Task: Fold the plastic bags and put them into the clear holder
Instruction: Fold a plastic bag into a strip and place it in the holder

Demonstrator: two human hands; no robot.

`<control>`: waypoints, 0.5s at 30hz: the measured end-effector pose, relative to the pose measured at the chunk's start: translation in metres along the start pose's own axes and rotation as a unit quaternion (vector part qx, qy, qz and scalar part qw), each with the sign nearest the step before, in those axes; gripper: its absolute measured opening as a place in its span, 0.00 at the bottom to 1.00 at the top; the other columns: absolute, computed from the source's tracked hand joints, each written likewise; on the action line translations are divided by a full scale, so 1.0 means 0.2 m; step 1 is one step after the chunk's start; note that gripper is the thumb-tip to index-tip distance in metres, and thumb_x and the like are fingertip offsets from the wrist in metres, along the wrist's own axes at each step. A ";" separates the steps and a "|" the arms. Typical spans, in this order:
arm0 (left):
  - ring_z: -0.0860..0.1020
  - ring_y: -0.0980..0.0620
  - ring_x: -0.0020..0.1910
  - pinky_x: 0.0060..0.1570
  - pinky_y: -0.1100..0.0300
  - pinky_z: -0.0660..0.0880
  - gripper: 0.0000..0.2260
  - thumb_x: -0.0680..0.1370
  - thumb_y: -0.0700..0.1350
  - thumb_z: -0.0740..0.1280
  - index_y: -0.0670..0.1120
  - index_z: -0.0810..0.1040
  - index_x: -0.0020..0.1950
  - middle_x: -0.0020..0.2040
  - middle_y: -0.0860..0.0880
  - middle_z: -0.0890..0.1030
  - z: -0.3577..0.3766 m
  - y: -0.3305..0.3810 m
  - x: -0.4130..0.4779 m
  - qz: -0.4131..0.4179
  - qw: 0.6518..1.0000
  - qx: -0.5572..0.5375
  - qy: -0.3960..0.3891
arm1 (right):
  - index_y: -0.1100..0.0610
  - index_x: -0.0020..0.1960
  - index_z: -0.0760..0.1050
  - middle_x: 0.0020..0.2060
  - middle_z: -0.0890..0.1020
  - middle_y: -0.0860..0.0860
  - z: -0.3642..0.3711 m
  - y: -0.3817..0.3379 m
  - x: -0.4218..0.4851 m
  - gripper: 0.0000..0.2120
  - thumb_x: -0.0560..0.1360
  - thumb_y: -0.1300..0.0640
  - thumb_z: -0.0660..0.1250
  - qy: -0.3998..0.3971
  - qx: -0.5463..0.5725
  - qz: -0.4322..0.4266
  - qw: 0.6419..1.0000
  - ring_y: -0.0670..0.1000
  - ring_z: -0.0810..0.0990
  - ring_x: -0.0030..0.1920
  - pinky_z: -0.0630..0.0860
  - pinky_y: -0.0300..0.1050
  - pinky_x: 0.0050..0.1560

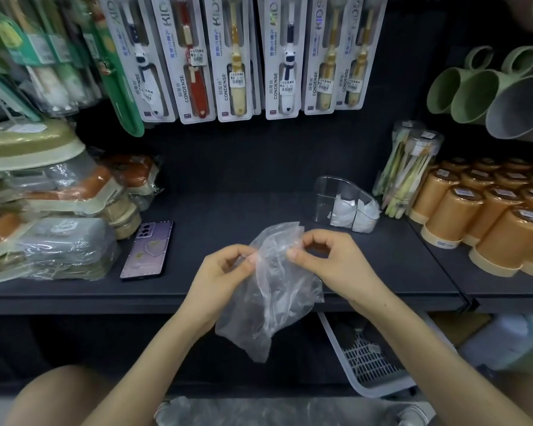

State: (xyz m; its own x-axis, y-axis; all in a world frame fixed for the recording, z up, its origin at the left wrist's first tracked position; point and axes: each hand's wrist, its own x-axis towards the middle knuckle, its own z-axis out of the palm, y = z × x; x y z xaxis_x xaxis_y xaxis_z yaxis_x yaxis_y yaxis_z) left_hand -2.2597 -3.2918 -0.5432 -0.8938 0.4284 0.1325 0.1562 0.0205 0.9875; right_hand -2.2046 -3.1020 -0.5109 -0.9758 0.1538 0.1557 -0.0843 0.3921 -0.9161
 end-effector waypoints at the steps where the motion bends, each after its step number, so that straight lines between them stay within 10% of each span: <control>1: 0.81 0.52 0.49 0.47 0.62 0.76 0.04 0.76 0.44 0.70 0.50 0.84 0.48 0.49 0.50 0.84 -0.02 -0.01 0.00 -0.011 1.000 -0.021 -0.014 | 0.56 0.40 0.80 0.39 0.84 0.47 0.01 0.00 0.00 0.04 0.71 0.57 0.74 0.012 -0.006 -0.007 1.000 0.44 0.81 0.43 0.76 0.39 0.51; 5: 0.78 0.52 0.60 0.57 0.60 0.73 0.23 0.68 0.55 0.69 0.50 0.79 0.61 0.59 0.50 0.81 -0.13 0.03 0.01 -0.001 0.998 -0.054 -0.006 | 0.53 0.37 0.77 0.33 0.80 0.46 0.05 -0.02 0.01 0.08 0.69 0.54 0.76 0.027 -0.094 -0.040 0.994 0.43 0.78 0.37 0.76 0.40 0.44; 9: 0.79 0.59 0.55 0.55 0.64 0.74 0.17 0.69 0.60 0.71 0.55 0.81 0.54 0.53 0.57 0.82 -0.05 0.12 0.04 0.061 0.994 0.090 -0.017 | 0.51 0.35 0.74 0.28 0.74 0.43 0.09 -0.07 0.01 0.11 0.68 0.50 0.76 0.020 -0.175 -0.091 0.980 0.42 0.73 0.33 0.67 0.34 0.38; 15: 0.81 0.57 0.44 0.46 0.65 0.75 0.04 0.75 0.46 0.68 0.48 0.82 0.43 0.41 0.53 0.84 -0.02 0.12 0.06 0.077 0.996 0.025 0.043 | 0.36 0.52 0.75 0.48 0.77 0.36 0.02 -0.02 -0.03 0.21 0.62 0.32 0.70 -0.022 -0.145 -0.110 0.983 0.39 0.72 0.55 0.64 0.44 0.63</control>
State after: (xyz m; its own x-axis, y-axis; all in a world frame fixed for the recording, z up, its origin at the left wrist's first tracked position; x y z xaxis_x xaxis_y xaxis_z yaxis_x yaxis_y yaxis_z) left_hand -2.2679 -3.2888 -0.5168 -0.8897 0.3518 0.2909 0.3131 0.0065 0.9497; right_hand -2.1996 -3.1082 -0.5095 -0.9484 0.0000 0.3171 -0.2397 0.6546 -0.7169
